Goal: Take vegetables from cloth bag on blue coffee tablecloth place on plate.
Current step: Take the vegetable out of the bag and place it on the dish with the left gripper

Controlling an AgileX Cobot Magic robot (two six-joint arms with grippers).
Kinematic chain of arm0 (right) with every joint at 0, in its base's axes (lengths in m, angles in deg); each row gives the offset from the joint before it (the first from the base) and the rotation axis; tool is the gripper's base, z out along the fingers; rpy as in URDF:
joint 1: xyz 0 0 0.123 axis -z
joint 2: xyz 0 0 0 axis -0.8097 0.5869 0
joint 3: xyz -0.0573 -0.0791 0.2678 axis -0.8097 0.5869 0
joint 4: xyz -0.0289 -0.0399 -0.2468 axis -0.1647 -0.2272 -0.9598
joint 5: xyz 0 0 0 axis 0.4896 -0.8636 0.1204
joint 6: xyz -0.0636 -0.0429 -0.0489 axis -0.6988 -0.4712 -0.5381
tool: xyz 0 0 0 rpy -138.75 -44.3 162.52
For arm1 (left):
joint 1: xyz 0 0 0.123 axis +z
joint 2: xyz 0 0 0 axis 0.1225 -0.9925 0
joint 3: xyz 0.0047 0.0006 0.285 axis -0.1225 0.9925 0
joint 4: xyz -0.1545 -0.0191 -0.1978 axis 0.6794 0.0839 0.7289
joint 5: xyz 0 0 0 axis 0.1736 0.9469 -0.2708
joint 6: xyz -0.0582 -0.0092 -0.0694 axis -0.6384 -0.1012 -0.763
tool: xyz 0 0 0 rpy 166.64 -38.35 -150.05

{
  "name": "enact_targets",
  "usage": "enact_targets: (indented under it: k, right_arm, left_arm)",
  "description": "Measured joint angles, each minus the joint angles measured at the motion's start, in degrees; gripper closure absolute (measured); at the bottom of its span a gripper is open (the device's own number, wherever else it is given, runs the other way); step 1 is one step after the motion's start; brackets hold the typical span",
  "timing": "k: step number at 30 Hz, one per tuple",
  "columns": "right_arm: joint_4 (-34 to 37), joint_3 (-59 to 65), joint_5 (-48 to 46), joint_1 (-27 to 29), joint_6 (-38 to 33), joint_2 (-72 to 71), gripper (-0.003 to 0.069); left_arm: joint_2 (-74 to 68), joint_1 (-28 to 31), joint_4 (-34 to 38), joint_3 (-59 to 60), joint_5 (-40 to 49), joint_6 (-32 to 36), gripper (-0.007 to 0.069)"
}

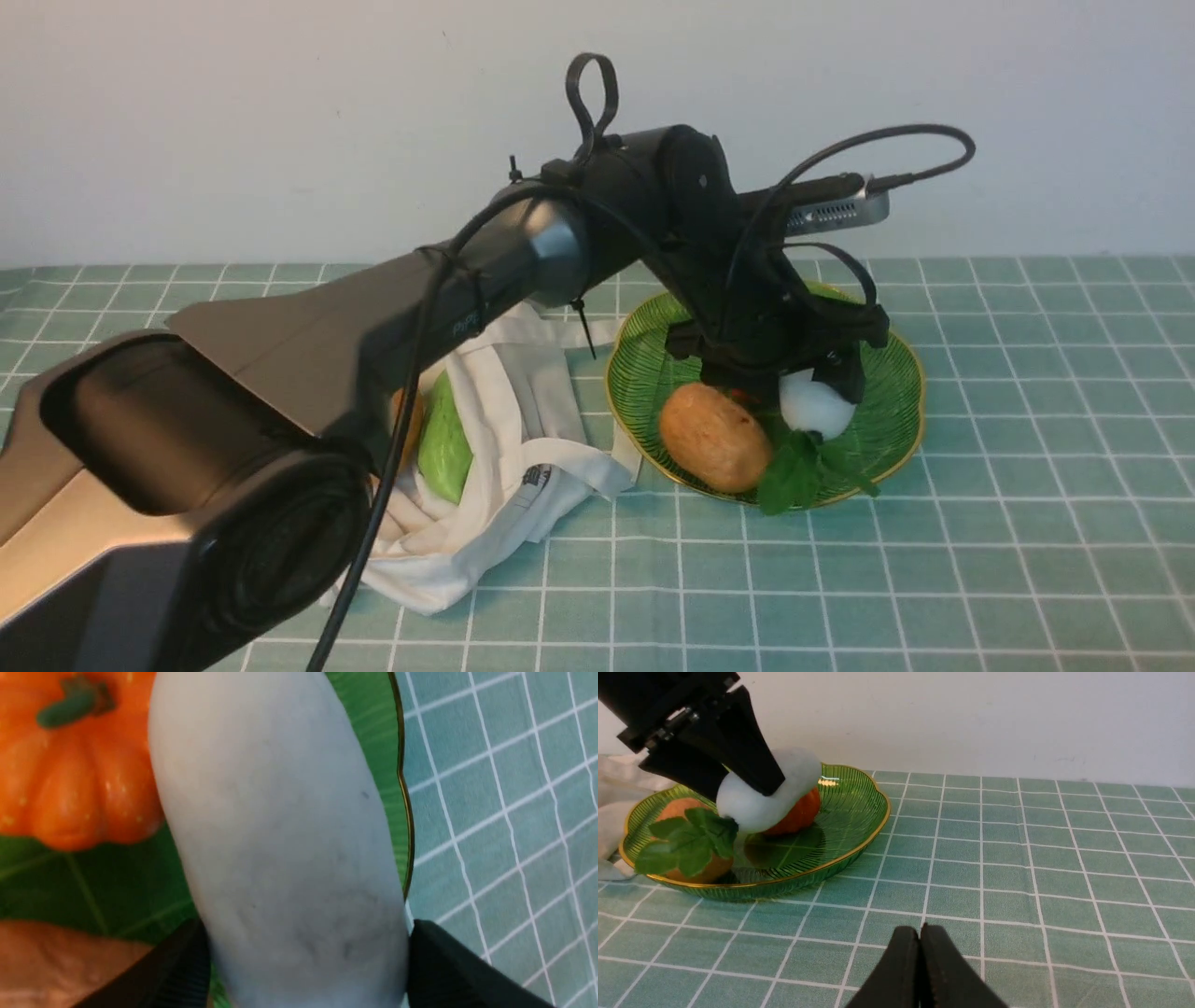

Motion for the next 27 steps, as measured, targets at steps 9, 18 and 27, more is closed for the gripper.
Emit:
enact_targets:
  k: [9, 18, 27]
  right_arm:
    - [0.0, 0.0, 0.0, 0.0, 0.0, 0.0, 0.0673]
    - [0.0, 0.0, 0.0, 0.0, 0.05, 0.0, 0.0673]
    - [0.01, 0.0, 0.0, 0.0, 0.11, 0.0, 0.0673]
  left_arm:
    - [-0.78, 0.0, 0.69, -0.49, 1.71, 3.45, -0.0058]
    - [3.58, 0.0, -4.48, -9.18, 16.79, 9.02, 0.0148]
    - [15.24, -0.11, -12.29, -6.59, 19.62, 11.5, 0.0613]
